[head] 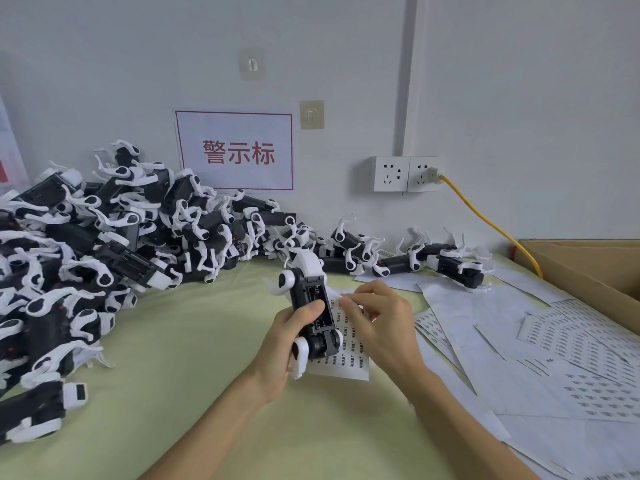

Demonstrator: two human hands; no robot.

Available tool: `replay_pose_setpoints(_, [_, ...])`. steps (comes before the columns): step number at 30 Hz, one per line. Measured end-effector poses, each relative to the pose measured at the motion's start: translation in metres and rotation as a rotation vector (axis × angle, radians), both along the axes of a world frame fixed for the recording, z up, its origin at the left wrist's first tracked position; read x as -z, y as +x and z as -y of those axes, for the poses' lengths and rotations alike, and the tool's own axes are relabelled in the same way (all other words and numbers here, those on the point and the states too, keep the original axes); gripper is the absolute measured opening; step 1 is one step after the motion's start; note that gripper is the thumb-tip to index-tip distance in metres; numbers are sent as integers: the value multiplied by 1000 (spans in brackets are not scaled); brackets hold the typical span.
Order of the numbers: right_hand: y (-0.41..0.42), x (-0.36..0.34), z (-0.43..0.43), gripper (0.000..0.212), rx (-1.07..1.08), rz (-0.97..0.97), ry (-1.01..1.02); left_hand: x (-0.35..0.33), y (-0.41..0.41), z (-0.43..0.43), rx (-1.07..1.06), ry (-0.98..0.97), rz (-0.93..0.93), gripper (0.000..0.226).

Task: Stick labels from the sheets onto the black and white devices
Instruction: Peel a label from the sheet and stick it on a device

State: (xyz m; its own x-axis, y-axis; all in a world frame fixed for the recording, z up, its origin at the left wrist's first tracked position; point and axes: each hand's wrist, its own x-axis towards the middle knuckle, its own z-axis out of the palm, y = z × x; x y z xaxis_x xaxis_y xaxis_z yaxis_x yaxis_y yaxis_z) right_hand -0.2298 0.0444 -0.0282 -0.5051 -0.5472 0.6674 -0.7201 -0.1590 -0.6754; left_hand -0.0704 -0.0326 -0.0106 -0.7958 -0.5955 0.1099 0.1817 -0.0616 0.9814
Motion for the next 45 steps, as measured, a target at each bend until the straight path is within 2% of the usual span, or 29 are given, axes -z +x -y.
replay_pose_setpoints(4, [2, -3, 0, 18, -23, 118, -1, 1, -1, 0, -25, 7, 0, 66])
replay_pose_setpoints(8, [2, -7, -3, 33, -41, 257, 22, 0, -3, 1, 1, -36, -21, 58])
replay_pose_setpoints(15, [-2, -14, -7, 18, -33, 408, 50, 3, -2, 4, 12, -63, -7, 57])
replay_pose_setpoints(18, [-4, -13, -6, 17, 17, 410, -4, 3, -3, 5, -36, -25, 24, 71])
replay_pose_setpoints(20, [-8, -14, -6, 14, 47, 405, -41, 2, -3, 6, -60, -3, 52, 71])
replay_pose_setpoints(23, [-10, -16, -9, 19, 23, 412, -60, 1, -7, 9, -170, -37, 179, 71])
replay_pose_setpoints(25, [-8, -16, -9, 26, 10, 390, -31, 3, -9, 14, -342, 7, 248, 60])
replay_pose_setpoints(27, [-6, -16, -8, 37, -7, 368, -9, 3, -7, 19, -515, 105, 190, 48])
replay_pose_setpoints(29, [-4, -16, -8, 48, -41, 365, -6, -1, -1, 24, -575, 138, 92, 44])
replay_pose_setpoints(30, [-4, -15, -9, 53, -69, 372, -13, -3, 1, 27, -532, 144, 25, 44])
replay_pose_setpoints(33, [-2, -16, -10, 60, -178, 384, -30, -8, 3, 25, -219, 133, -134, 51])
replay_pose_setpoints(36, [2, -14, -10, 59, -270, 355, -14, -7, 1, 15, -19, 116, -124, 43])
replay_pose_setpoints(41, [2, -15, -10, 51, -263, 343, -3, -5, 2, 12, 8, 109, -142, 41])
replay_pose_setpoints(45, [4, -17, -11, 44, -270, 339, 4, -6, 2, 15, 54, 265, -232, 42])
